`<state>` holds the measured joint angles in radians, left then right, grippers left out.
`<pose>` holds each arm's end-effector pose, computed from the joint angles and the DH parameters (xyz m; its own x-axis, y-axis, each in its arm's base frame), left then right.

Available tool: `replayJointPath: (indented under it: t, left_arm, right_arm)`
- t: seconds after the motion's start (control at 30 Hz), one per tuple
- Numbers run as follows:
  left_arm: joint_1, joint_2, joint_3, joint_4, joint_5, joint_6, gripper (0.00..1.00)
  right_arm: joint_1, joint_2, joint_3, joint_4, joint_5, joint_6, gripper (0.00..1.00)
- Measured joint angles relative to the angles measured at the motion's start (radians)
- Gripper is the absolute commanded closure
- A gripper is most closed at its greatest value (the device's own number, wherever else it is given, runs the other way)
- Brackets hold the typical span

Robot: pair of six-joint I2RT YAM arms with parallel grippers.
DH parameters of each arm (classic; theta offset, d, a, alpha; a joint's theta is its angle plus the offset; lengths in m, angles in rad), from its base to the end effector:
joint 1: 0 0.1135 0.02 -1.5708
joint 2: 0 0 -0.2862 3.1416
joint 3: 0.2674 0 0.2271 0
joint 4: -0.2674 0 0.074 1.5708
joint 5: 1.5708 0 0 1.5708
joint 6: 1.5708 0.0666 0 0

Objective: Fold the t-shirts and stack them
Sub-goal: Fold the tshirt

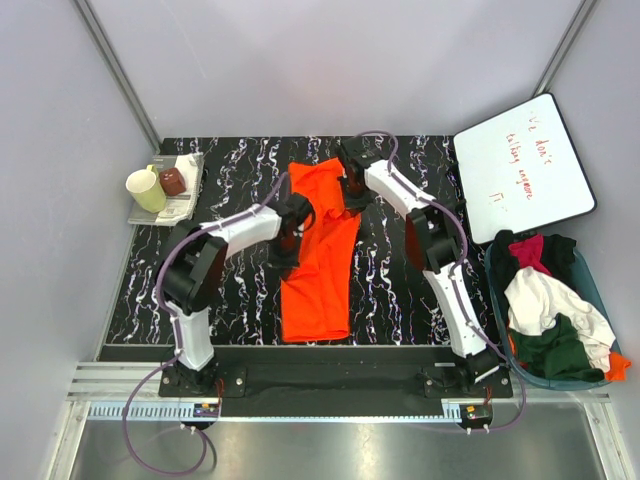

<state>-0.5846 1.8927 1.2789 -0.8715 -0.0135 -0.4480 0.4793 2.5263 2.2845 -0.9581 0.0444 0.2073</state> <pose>0.2808 -0.1848 0.1678 -0.9875 0.1341 -0.0828 0.1366 0.9903 -0.0249 0.4731 0.2426 0.1535 -0.9012 -0.2366 -0.3632 -0.2667 0.9632 0.0341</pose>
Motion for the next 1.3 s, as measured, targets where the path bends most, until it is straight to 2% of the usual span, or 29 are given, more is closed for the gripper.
replayJointPath:
  t: [0.2, 0.37, 0.5, 0.6, 0.87, 1.13, 1.3]
  left_arm:
    - [0.149, 0.033, 0.128, -0.073, -0.043, 0.093, 1.00]
    - [0.147, 0.032, 0.212, -0.071, -0.026, 0.131, 1.00]
    - [0.126, 0.013, 0.203, -0.079, -0.016, 0.135, 1.00]
    - [0.122, -0.023, 0.167, -0.079, -0.008, 0.134, 1.00]
    - [0.122, -0.158, 0.068, -0.081, 0.047, 0.130, 1.00]
    - [0.122, -0.331, 0.060, -0.080, 0.115, 0.108, 1.00]
    - [0.122, -0.348, 0.054, -0.078, 0.134, 0.108, 1.00]
  right_arm:
    - [-0.019, -0.030, -0.049, -0.014, 0.078, -0.008, 1.00]
    - [-0.044, -0.003, 0.031, -0.048, 0.109, -0.025, 1.00]
    - [-0.061, 0.089, 0.225, -0.051, 0.113, -0.032, 1.00]
    - [-0.066, 0.138, 0.300, -0.036, 0.099, -0.032, 1.00]
    - [-0.067, 0.209, 0.373, -0.011, 0.085, -0.035, 1.00]
    - [-0.067, 0.264, 0.449, 0.060, 0.055, -0.023, 1.00]
    - [-0.068, 0.274, 0.449, 0.137, -0.022, -0.009, 1.00]
